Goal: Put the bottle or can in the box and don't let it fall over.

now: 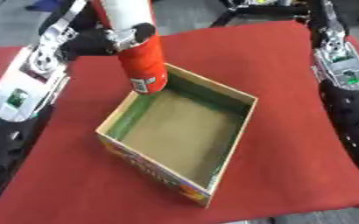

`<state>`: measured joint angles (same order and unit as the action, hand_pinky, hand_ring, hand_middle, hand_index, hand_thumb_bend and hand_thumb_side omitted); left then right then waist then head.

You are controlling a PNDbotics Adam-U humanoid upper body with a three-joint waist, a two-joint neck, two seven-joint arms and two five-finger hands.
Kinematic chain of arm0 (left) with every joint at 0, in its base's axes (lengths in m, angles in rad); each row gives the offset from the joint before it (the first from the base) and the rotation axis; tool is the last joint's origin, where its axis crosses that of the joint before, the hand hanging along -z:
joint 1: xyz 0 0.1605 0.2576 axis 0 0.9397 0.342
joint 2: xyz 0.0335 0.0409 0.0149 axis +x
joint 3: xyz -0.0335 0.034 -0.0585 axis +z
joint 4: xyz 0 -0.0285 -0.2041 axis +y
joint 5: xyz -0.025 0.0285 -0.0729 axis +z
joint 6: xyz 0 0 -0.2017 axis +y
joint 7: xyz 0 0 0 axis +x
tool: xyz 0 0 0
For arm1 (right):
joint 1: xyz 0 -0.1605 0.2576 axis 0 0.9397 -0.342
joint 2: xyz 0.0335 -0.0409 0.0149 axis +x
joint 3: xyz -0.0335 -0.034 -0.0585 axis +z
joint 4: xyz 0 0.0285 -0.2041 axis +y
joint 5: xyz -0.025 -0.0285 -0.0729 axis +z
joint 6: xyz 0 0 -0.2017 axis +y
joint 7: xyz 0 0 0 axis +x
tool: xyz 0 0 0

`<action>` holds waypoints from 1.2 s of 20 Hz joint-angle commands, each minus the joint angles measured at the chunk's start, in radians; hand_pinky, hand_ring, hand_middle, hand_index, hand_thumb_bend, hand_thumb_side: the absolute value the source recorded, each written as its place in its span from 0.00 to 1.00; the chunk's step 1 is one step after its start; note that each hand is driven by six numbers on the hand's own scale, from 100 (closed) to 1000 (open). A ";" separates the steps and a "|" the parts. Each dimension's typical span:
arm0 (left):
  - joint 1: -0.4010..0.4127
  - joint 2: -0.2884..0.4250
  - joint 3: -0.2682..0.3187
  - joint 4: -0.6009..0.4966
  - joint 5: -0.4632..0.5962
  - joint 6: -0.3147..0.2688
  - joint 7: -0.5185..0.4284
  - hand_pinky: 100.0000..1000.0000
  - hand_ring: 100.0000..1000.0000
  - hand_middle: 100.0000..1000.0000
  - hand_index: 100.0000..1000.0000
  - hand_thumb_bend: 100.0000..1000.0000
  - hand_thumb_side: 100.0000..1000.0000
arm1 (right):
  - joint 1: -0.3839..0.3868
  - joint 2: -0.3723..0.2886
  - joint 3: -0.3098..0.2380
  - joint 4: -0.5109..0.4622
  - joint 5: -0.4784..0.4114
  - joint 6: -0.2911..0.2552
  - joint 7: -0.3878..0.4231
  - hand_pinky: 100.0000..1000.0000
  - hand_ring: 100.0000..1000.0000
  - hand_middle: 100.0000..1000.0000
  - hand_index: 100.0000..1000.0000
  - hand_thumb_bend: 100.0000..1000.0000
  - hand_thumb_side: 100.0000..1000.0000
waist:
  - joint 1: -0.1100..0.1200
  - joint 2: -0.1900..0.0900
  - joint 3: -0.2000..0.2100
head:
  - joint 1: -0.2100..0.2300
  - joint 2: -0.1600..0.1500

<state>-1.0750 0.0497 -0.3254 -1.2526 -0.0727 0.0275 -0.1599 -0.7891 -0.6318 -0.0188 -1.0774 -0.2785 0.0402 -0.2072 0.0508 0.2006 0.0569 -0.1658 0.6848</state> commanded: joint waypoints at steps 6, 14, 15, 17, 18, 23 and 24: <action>-0.022 -0.053 -0.023 0.004 -0.046 -0.017 -0.021 0.69 0.64 0.40 0.53 0.39 0.27 | -0.029 -0.009 0.000 -0.021 0.001 -0.001 0.002 0.86 0.76 0.80 0.86 0.00 0.96 | 0.001 -0.030 -0.013 | 0.008 -0.007; -0.008 -0.050 -0.030 0.039 -0.135 -0.058 -0.065 0.83 0.88 0.80 0.91 1.00 0.61 | -0.024 -0.010 -0.002 -0.018 -0.005 -0.001 -0.004 0.86 0.75 0.80 0.86 0.00 0.97 | 0.006 -0.028 -0.018 | 0.007 -0.009; -0.006 -0.049 -0.028 0.042 -0.148 -0.062 -0.069 0.83 0.88 0.79 0.91 1.00 0.61 | -0.023 -0.010 -0.002 -0.018 -0.006 -0.001 -0.005 0.86 0.75 0.80 0.86 0.00 0.97 | 0.006 -0.028 -0.018 | 0.007 -0.009; -0.004 -0.047 -0.022 0.046 -0.166 -0.067 -0.073 0.83 0.88 0.79 0.90 1.00 0.60 | -0.022 -0.010 -0.002 -0.018 -0.007 -0.001 -0.006 0.86 0.75 0.80 0.86 0.00 0.97 | 0.006 -0.028 -0.016 | 0.006 -0.008; -0.003 -0.045 -0.020 0.047 -0.171 -0.069 -0.073 0.83 0.88 0.79 0.90 1.00 0.60 | -0.021 -0.011 -0.002 -0.018 -0.007 -0.001 -0.007 0.86 0.75 0.80 0.86 0.00 0.97 | 0.006 -0.028 -0.016 | 0.005 -0.008; 0.007 -0.032 -0.008 0.042 -0.153 -0.071 -0.062 0.81 0.86 0.76 0.87 0.91 0.56 | -0.018 -0.015 -0.003 -0.017 -0.008 -0.001 -0.010 0.86 0.75 0.80 0.86 0.00 0.97 | 0.004 -0.031 -0.011 | 0.002 -0.009; 0.010 -0.025 -0.002 0.038 -0.142 -0.069 -0.058 0.81 0.86 0.76 0.87 0.90 0.55 | -0.017 -0.016 -0.003 -0.017 -0.009 -0.001 -0.011 0.86 0.75 0.80 0.86 0.00 0.97 | 0.004 -0.032 -0.009 | 0.000 -0.008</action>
<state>-1.0511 0.0013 -0.3419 -1.1968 -0.2260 -0.0404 -0.2243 -0.7914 -0.6198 -0.0170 -1.0775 -0.2834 0.0401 -0.2137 0.0610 0.2002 0.0476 -0.1619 0.6839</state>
